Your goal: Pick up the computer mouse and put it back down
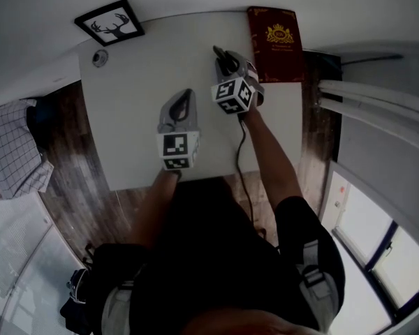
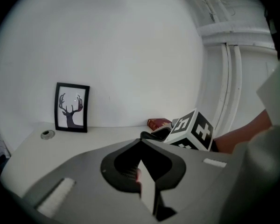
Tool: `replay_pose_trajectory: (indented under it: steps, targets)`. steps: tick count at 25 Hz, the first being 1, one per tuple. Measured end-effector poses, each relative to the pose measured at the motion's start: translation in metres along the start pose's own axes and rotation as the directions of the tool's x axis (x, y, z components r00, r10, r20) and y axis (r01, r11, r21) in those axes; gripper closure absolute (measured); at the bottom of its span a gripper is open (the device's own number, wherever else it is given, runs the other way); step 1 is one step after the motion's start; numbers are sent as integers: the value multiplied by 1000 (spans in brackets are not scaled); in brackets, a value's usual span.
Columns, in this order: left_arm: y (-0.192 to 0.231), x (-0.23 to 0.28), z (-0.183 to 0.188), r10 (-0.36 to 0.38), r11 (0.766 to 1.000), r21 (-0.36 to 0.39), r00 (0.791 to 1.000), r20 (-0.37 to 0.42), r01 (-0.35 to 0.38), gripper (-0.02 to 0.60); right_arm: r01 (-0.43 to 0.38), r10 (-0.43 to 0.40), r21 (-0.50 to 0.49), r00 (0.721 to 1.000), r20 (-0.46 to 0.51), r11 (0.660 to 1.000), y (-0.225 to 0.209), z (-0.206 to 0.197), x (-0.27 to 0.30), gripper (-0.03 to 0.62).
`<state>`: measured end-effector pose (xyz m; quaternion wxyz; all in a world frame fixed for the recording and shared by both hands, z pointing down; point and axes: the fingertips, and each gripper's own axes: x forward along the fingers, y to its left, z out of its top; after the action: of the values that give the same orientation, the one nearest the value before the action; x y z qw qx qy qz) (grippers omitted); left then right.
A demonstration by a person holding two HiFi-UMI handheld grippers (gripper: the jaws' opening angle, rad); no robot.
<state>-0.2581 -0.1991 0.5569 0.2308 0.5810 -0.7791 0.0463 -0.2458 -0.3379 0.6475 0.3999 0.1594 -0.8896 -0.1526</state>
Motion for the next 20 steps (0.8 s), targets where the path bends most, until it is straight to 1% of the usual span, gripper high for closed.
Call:
replay_pose_trajectory:
  steps: [5,9,15,16,17,20]
  targets:
    - [13,-3,-7,17,1000,-1,1000,-15,-17,581,45,-46,-35,998,-38,998,2,-3,13,447]
    - [22,-5,-8,29,1000,-6,999,-14,-29,581,60,-62,-40,996,-61,997,4,-3,21,445]
    - [29,-9,-9,34,999,-10,999,-19,-34,582,57,-58,-13,997,-53,998,9,3,22,437]
    - [30,-9,-9,35,999,-10,999,-19,-35,581,54,-54,-10,997,-49,998,10,5,22,422]
    - [30,-10,-10,35,999,-9,999,-19,-35,581,49,-49,-7,998,-46,999,12,6,22,393]
    - [29,-10,-10,33,999,-8,999,-20,-33,581,34,-34,6,999,-37,999,15,10,21,398]
